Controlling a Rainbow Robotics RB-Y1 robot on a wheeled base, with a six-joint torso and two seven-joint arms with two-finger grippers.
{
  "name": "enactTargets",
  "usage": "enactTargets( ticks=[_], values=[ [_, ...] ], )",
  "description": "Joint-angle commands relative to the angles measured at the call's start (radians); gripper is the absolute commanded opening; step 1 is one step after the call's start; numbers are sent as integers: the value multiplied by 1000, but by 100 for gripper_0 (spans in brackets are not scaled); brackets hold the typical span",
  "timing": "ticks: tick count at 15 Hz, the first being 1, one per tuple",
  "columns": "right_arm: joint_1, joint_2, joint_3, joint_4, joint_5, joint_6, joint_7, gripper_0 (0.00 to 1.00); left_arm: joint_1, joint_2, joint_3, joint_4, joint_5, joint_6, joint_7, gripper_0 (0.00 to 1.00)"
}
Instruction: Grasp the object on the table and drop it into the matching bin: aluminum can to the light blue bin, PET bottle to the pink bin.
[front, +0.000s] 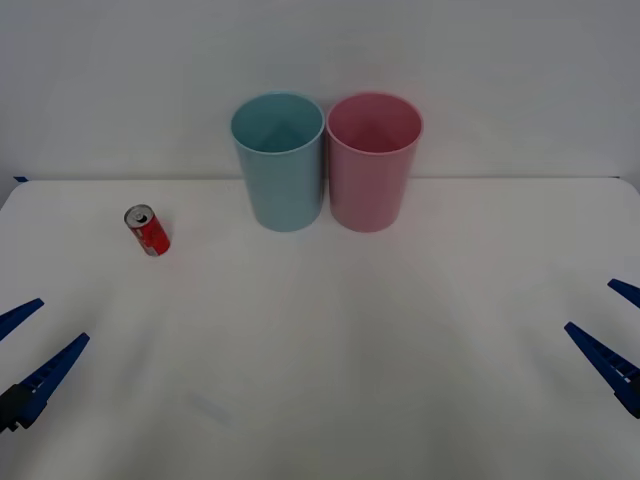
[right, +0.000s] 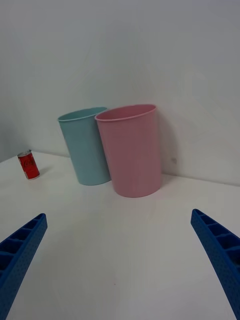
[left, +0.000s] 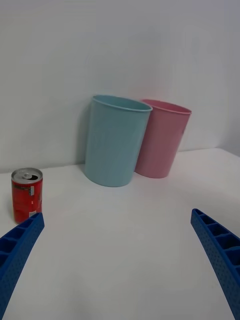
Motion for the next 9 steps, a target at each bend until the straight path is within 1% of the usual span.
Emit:
enactTargets(
  ticks=[1, 3, 5, 7, 9],
  values=[
    [0, 0, 0, 0, 0, 0, 0, 100, 21, -5, -42, 1, 0, 97, -26, 100],
    [0, 0, 0, 0, 0, 0, 0, 100, 30, -6, -80, 1, 0, 175, -46, 100],
    [0, 0, 0, 0, 0, 0, 0, 100, 35, -14, -111, 7, 0, 254, -98, 100],
    [0, 0, 0, 0, 0, 0, 0, 100, 38, -32, -137, 7, 0, 338, -144, 100],
    [0, 0, 0, 0, 0, 0, 0, 100, 35, -65, -164, 7, -23, 426, -184, 100]
  ],
)
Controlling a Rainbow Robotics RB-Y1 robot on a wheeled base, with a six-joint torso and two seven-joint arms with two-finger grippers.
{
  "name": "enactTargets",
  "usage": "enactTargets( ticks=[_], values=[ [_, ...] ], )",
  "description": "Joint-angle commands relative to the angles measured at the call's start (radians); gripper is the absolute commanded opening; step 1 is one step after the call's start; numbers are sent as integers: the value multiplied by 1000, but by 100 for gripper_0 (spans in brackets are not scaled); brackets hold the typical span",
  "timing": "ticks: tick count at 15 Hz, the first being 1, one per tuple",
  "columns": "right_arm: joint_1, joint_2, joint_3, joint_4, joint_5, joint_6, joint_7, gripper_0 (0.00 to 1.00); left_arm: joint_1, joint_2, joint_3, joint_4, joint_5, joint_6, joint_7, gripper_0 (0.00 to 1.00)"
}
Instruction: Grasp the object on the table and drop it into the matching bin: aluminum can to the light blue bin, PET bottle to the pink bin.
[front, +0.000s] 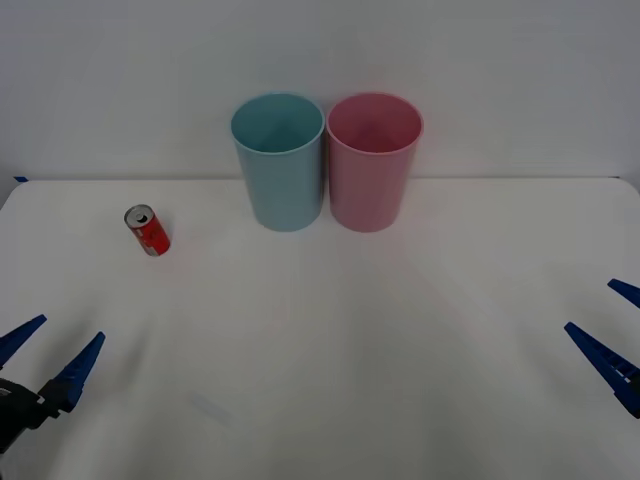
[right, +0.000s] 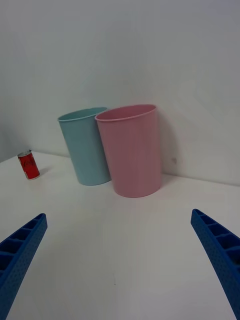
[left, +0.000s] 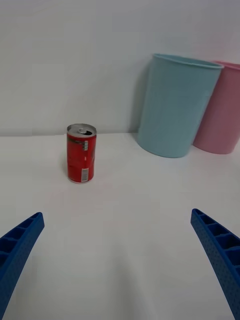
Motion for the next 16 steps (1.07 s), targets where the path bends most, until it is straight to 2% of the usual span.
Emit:
enactTargets(
  ticks=[1, 5, 9, 16],
  values=[
    [0, 0, 0, 0, 0, 0, 0, 100, -4, -45, -34, 0, -23, 112, -36, 100],
    [0, 0, 0, 0, 0, 0, 0, 100, -28, -105, -67, 0, -32, 218, -59, 100],
    [0, 0, 0, 0, 0, 0, 0, 100, -75, -120, -102, 5, -34, 315, -62, 100],
    [0, 0, 0, 0, 0, 0, 0, 100, -290, -120, -87, 221, -50, 321, -82, 100]
  ],
)
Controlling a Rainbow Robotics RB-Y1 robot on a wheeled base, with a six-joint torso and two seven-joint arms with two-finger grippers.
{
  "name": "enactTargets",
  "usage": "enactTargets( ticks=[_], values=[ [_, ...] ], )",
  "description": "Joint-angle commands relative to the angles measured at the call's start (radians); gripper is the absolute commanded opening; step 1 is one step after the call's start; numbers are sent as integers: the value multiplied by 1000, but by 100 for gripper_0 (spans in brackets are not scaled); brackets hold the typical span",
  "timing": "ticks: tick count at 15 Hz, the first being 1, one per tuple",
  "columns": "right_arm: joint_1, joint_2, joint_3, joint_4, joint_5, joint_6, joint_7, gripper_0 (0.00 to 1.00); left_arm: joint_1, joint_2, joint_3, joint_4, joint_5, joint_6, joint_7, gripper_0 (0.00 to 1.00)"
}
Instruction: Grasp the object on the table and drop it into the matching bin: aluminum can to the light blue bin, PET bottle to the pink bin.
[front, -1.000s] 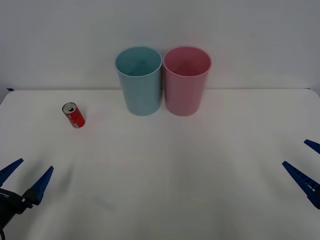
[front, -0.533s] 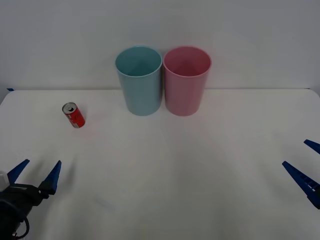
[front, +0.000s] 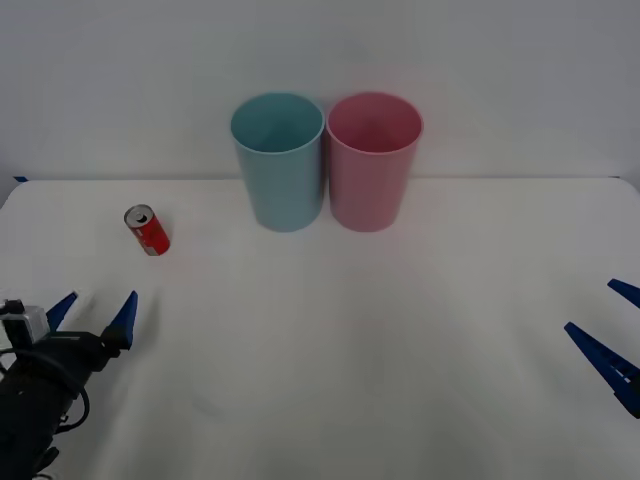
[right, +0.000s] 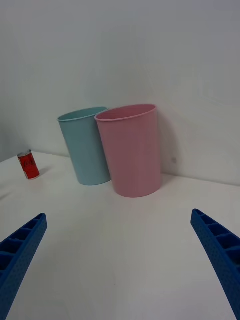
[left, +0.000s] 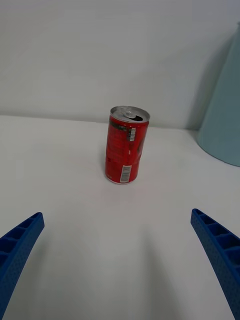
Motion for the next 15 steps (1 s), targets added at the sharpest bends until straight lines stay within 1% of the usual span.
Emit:
enactTargets(
  ticks=[1, 7, 9, 12, 15],
  values=[
    [0, 0, 0, 0, 0, 0, 0, 100, -81, 0, 11, 81, -17, 0, -6, 100],
    [0, 0, 0, 0, 0, 0, 0, 100, -210, 0, 16, 201, -44, 15, -11, 100],
    [0, 0, 0, 0, 0, 0, 0, 100, -270, 0, 22, 264, -60, 21, -15, 100],
    [0, 0, 0, 0, 0, 0, 0, 100, -336, 0, 22, 320, -80, 56, -17, 100],
    [0, 0, 0, 0, 0, 0, 0, 100, -416, 0, 38, 411, -106, 61, -24, 100]
  ],
)
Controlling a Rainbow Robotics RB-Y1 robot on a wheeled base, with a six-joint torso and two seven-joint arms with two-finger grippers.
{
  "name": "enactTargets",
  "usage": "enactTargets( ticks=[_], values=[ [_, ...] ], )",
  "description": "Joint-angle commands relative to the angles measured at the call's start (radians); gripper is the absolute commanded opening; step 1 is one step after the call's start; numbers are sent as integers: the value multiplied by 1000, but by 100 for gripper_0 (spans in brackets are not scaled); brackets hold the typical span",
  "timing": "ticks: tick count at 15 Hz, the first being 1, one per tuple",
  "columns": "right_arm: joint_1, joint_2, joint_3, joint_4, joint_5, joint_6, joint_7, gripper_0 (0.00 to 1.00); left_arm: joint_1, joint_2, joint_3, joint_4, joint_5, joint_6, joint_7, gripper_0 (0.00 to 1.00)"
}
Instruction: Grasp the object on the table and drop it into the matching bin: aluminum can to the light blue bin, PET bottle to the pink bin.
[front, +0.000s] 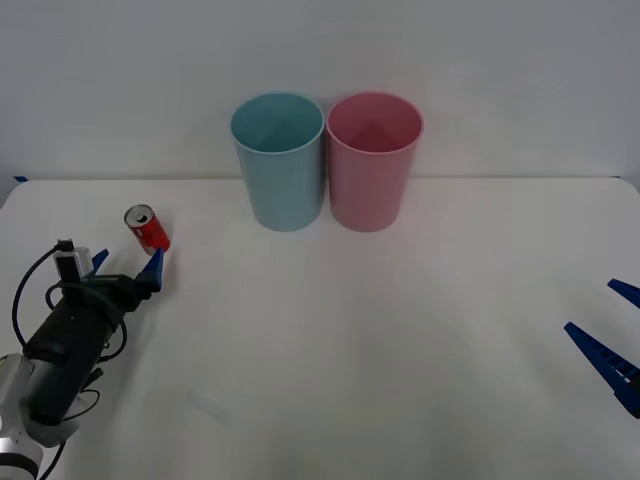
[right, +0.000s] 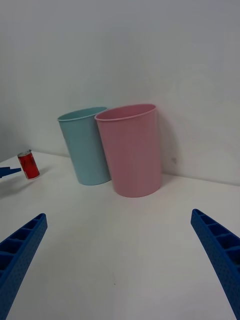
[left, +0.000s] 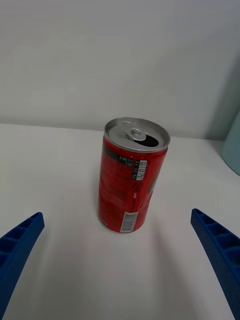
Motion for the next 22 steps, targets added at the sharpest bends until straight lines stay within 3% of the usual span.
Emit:
enactTargets(
  ticks=[1, 11, 16, 17, 18, 19, 22],
  values=[
    [0, 0, 0, 0, 0, 0, 0, 100, -69, 0, 16, 79, -27, 1, -6, 100],
    [0, 0, 0, 0, 0, 0, 0, 100, -242, 0, 33, 243, -93, 67, -15, 100],
    [0, 0, 0, 0, 0, 0, 0, 100, -253, -1, 18, 248, -99, 85, -14, 100],
    [0, 0, 0, 0, 0, 0, 0, 100, -253, -1, 16, 248, -98, 85, -15, 43],
    [0, 0, 0, 0, 0, 0, 0, 100, -253, -1, 16, 250, -98, 85, -18, 15],
    [0, 0, 0, 0, 0, 0, 0, 100, -253, 0, 16, 248, -101, 85, -20, 3],
    [0, 0, 0, 0, 0, 0, 0, 100, -253, -1, 15, 250, -102, 85, -26, 0]
  ],
)
